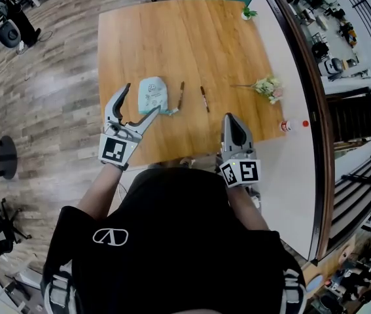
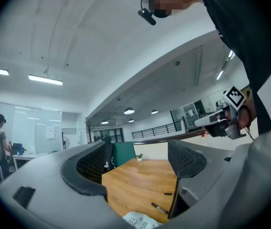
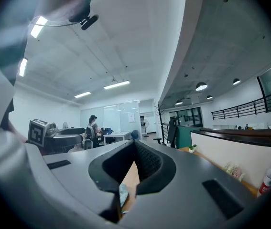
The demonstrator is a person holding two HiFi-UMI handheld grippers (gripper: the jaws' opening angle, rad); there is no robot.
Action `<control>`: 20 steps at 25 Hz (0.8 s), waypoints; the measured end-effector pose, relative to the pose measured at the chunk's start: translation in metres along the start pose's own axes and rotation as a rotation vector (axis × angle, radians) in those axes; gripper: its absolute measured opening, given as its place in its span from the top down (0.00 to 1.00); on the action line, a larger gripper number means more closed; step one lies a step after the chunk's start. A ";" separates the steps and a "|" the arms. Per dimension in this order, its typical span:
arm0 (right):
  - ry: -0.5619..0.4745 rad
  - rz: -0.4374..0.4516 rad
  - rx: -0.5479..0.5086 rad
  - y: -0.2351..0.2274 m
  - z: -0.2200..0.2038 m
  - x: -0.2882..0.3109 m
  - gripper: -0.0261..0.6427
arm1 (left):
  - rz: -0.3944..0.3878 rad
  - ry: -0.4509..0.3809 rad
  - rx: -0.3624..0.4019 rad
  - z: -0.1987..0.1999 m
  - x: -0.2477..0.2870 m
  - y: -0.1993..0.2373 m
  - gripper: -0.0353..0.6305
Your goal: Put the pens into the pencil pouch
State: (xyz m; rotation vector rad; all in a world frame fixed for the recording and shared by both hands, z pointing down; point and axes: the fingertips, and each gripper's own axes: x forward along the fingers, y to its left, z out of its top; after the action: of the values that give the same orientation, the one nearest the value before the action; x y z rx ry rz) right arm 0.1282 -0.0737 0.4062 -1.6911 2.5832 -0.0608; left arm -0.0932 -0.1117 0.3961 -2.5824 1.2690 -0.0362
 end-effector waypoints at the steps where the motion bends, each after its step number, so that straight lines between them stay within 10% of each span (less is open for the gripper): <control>1: 0.002 -0.004 0.000 -0.002 0.000 0.000 0.96 | -0.016 0.024 0.033 -0.006 0.003 0.000 0.38; 20: 0.115 -0.075 0.020 -0.023 -0.037 -0.006 0.96 | -0.612 0.679 0.436 -0.290 0.038 -0.047 0.37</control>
State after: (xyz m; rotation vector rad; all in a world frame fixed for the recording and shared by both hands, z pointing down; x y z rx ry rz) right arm 0.1497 -0.0770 0.4445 -1.8293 2.5882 -0.1918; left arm -0.0730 -0.1788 0.6836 -2.5052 0.4629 -1.2323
